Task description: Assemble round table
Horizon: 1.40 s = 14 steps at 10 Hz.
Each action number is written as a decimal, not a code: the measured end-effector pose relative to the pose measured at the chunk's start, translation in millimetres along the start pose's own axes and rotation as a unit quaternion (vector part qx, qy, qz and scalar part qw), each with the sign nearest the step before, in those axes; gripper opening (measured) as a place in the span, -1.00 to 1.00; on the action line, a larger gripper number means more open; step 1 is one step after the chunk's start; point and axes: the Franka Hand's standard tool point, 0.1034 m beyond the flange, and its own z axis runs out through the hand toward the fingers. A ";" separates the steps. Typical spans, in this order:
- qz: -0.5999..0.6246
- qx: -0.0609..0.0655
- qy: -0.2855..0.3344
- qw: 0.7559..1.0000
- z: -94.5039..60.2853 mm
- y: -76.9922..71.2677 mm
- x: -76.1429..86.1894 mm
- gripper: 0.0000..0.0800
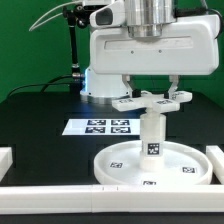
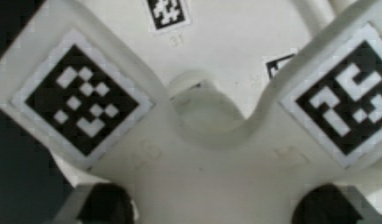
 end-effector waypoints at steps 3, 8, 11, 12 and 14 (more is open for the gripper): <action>-0.002 -0.006 -0.003 1.000 9.7 3.3 -1.9 0.11; -0.030 0.002 0.030 0.999 11.0 2.4 9.9 0.11; -0.030 0.002 0.030 0.999 10.9 2.4 9.9 0.11; -0.030 0.002 0.030 0.999 10.9 2.4 9.9 0.11; -0.030 0.002 0.030 0.999 10.9 2.4 9.9 0.11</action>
Offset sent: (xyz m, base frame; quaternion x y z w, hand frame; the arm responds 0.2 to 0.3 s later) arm -0.0007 0.0042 -0.0134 0.0143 0.0005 -0.0285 0.9995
